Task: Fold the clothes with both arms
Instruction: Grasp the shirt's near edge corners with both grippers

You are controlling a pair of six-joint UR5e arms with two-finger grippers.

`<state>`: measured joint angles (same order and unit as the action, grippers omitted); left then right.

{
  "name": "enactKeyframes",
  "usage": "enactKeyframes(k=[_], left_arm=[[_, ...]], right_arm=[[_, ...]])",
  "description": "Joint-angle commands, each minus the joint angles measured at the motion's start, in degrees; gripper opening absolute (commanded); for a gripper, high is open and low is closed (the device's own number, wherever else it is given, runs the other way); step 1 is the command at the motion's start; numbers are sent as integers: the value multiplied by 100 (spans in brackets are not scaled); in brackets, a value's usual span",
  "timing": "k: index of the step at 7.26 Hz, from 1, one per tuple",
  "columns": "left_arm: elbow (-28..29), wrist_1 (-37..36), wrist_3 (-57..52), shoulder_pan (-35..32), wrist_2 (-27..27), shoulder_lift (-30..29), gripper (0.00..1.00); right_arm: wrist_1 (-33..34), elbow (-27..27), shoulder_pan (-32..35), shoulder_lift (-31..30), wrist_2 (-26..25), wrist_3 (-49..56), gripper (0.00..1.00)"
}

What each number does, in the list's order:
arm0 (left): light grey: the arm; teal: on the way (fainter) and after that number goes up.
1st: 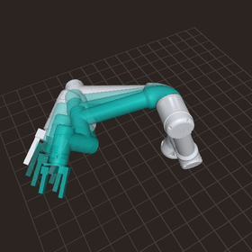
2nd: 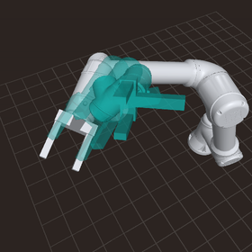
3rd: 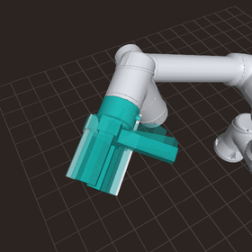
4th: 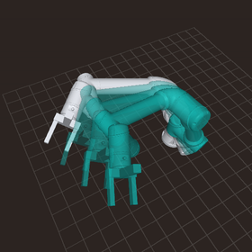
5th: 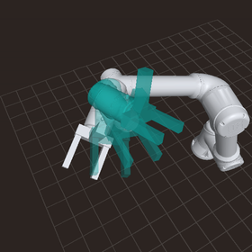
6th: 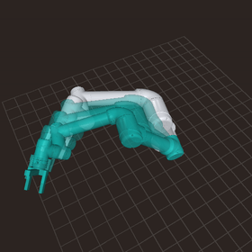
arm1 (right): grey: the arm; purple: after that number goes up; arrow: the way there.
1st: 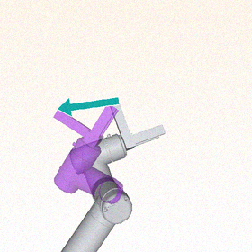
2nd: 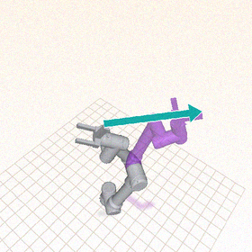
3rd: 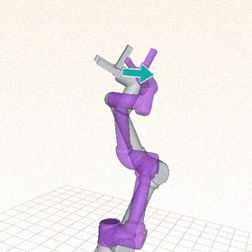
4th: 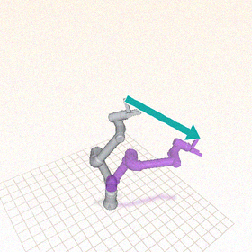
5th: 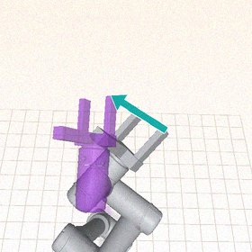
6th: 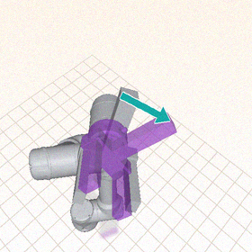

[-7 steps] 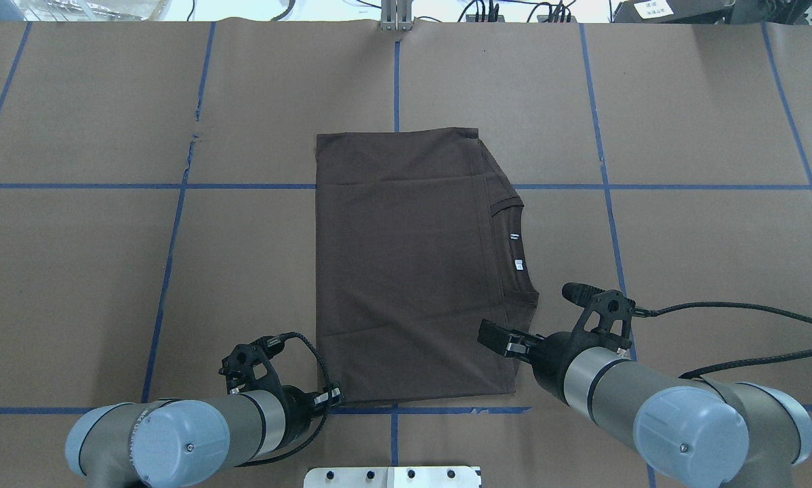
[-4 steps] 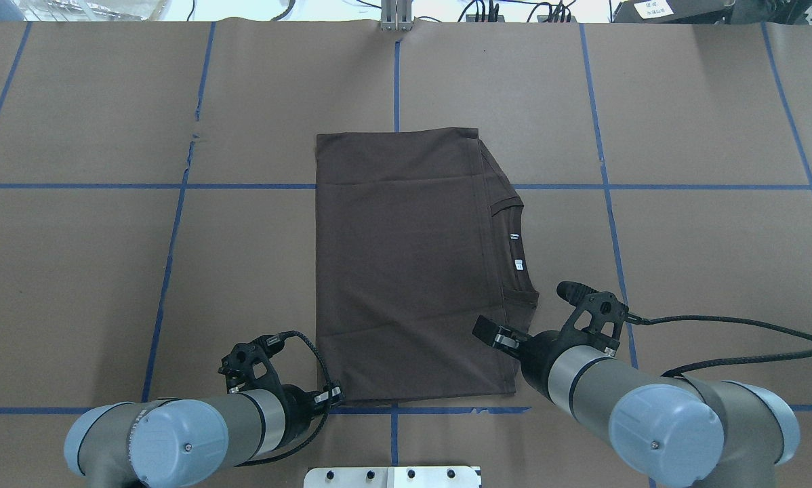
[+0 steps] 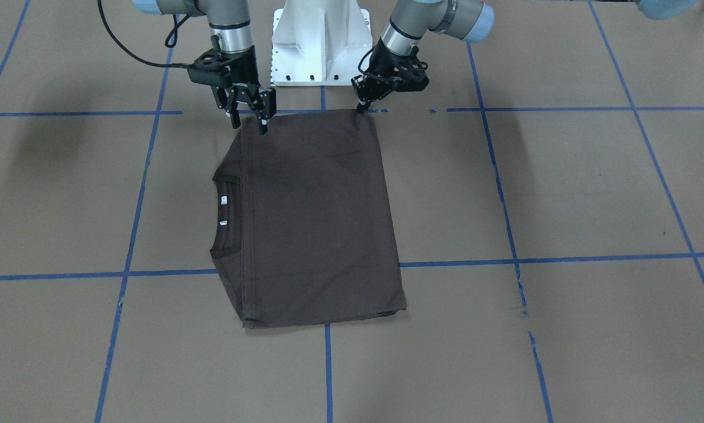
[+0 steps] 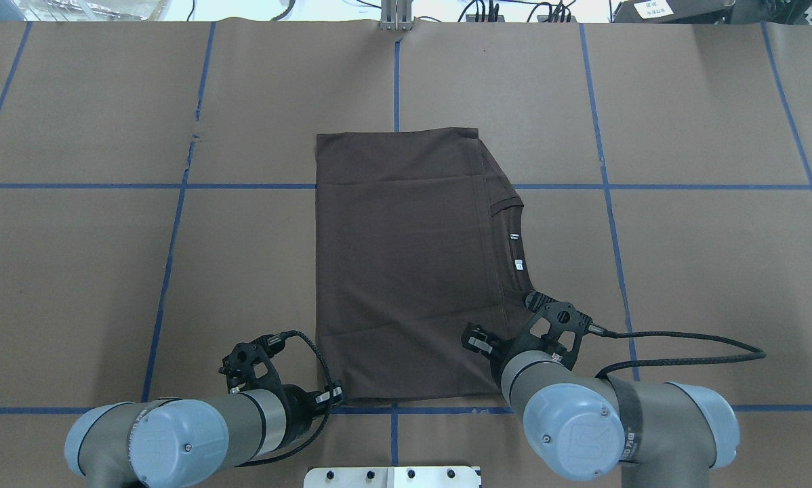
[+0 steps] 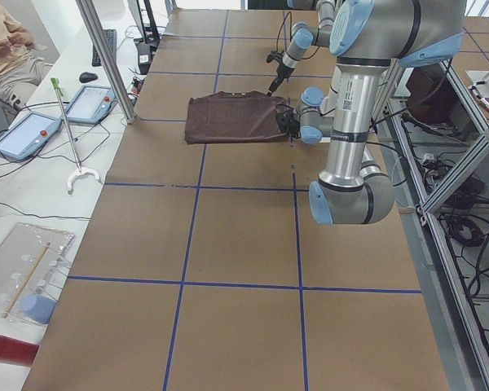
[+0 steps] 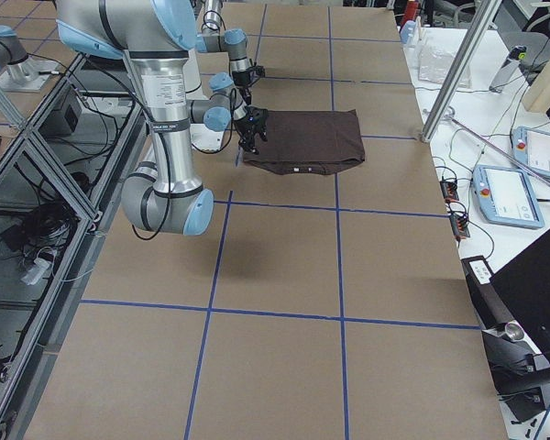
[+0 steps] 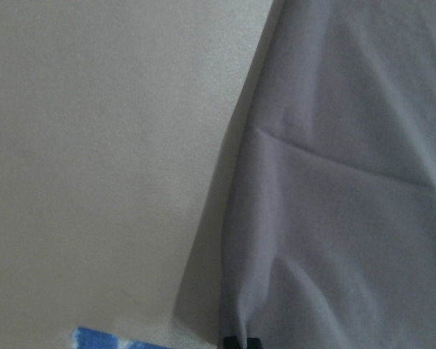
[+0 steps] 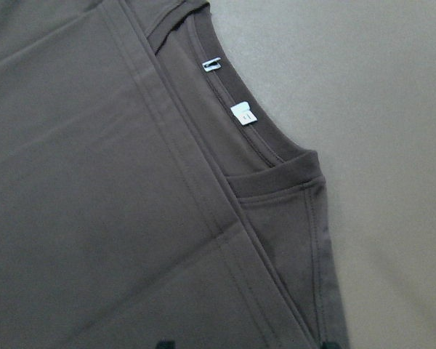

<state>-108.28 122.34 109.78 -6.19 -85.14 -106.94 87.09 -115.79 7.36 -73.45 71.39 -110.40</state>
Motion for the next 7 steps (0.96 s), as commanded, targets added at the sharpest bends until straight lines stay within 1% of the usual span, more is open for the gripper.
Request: enactKeyframes(k=[1,7], left_arm=[[-1,0,-1,4,-3,-11,0],[-1,9,-10,-5,-12,-38,0]], right_arm=[[62,179,-147,-2,-37,-26,74],[54,285,-244,-55,-178,-113,73]])
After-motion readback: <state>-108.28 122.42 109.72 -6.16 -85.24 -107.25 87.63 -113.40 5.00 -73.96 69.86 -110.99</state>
